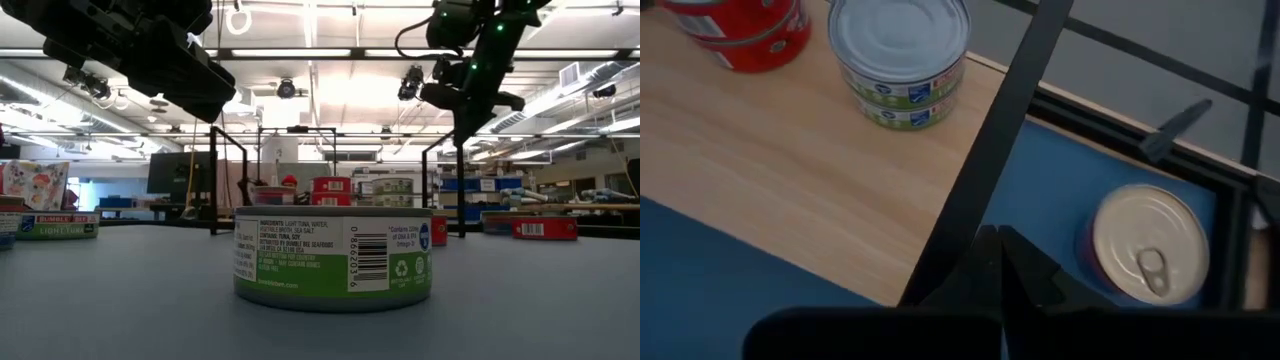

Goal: Stack canned seafood by type on shelf
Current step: Stack the blue tuna can on top of the other blue tuna can on the shelf

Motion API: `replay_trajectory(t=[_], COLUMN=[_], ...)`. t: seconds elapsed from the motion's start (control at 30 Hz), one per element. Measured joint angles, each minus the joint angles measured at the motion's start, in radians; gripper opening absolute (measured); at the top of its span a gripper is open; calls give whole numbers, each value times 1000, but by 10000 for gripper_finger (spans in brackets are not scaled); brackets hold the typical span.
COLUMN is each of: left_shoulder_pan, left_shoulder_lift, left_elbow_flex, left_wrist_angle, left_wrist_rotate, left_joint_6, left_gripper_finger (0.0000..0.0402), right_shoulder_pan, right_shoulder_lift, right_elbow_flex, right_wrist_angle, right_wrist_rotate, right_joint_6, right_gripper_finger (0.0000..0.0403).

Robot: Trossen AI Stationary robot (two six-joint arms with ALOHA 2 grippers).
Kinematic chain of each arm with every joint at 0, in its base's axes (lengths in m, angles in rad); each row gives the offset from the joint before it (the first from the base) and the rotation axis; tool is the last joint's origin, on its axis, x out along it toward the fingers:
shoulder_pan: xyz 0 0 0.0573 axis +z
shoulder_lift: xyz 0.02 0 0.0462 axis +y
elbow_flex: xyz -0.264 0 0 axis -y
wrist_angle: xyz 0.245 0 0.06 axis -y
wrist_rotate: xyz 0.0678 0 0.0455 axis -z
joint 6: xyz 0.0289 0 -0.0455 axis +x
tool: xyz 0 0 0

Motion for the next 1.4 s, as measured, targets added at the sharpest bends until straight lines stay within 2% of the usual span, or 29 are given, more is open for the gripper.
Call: replay_trajectory(t=[0.17,0.3,0.5,0.6,0.7,0.83,1.07,1.3,1.4], left_shoulder_pan=[0,0,-1,-1,-1,-1,-1,-1,-1], left_shoulder_lift=[0,0,0,0,0,0,0,0,0], left_elbow_flex=[0,0,0,0,0,0,0,0,0], left_wrist_angle=[-5,-11,-15,-14,-14,-15,-15,-15,-15], left_wrist_rotate=[-4,-4,-4,-4,-4,-4,-4,-4,-4], left_joint_6=[-5,-21,-22,-22,-25,-20,-17,-17,-17], left_gripper_finger=[1,1,1,1,1,1,1,1,1], right_shoulder_pan=[-11,-27,-77,-118,-179,-254,-328,-387,-426], right_shoulder_lift=[3,-34,-125,-142,-141,-141,-141,-141,-141], right_elbow_flex=[0,0,0,-2,-36,-113,-252,-381,-405], right_wrist_angle=[14,-72,-194,-193,-180,-119,-25,206,224], right_wrist_rotate=[-13,7,70,48,-22,-92,-95,-122,-119], right_joint_6=[-33,-50,24,71,116,206,401,522,592], right_gripper_finger=[1,1,1,1,1,0,4,39,56])
